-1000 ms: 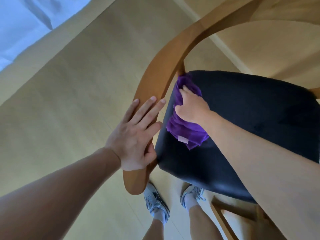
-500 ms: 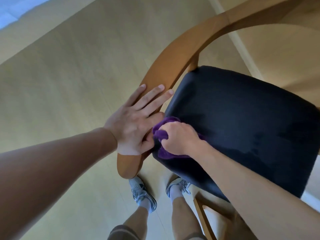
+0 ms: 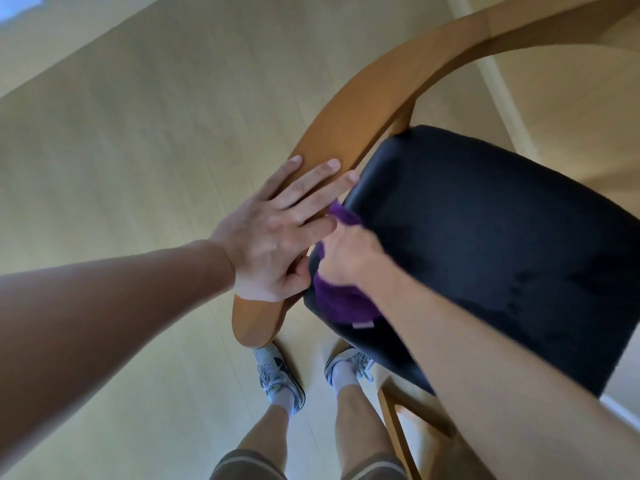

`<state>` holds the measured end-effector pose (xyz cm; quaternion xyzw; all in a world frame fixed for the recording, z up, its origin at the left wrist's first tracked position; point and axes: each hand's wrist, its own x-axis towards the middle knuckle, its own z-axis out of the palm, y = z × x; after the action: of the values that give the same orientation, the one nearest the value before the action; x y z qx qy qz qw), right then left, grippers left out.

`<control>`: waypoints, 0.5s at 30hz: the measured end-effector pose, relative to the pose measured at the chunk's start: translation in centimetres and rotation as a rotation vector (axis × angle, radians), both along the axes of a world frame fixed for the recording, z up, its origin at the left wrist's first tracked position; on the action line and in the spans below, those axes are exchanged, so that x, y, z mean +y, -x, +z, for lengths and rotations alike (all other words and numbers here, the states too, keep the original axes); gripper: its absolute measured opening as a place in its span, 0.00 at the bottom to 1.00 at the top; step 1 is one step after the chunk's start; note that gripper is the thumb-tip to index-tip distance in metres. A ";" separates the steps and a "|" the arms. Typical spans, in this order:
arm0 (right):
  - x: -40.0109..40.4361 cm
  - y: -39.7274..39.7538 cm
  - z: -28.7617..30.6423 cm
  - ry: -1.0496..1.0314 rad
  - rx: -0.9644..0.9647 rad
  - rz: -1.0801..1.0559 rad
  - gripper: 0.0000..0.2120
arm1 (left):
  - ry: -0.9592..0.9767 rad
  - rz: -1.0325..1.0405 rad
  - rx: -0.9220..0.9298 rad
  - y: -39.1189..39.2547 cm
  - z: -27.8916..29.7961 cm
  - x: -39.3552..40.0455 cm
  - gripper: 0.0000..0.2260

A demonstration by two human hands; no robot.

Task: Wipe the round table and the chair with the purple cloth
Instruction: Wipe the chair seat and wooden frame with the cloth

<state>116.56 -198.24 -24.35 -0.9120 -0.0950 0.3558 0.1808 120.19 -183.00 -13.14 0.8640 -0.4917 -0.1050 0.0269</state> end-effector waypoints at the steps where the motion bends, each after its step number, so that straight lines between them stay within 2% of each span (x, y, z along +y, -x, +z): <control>1: 1.2 2.0 0.3 -0.018 0.019 0.052 0.21 | -0.012 0.002 0.000 0.0 0.0 0.0 0.21; 4: 3.2 6.0 0.9 -0.067 0.104 0.147 0.22 | -0.025 0.003 -0.004 0.1 0.0 0.0 0.21; 6: 2.5 6.0 0.7 -0.098 0.128 0.188 0.18 | -0.018 0.001 -0.003 0.0 0.0 0.0 0.21; 9: 0.2 3.5 0.4 -0.126 0.052 0.204 0.16 | -0.002 0.004 0.000 0.0 -0.1 0.1 0.20; 12: -3.4 -1.4 0.0 -0.037 -0.131 0.070 0.26 | 0.001 0.005 -0.004 -0.1 -0.1 0.1 0.20; 15: -6.2 -6.2 -0.8 0.080 -0.207 -0.060 0.34 | -0.001 0.007 -0.003 0.0 -0.2 0.1 0.19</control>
<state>122.79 -204.49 -25.11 -0.9527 -0.0717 0.2578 0.1442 120.19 -182.94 -13.32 0.8659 -0.4886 -0.1038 0.0259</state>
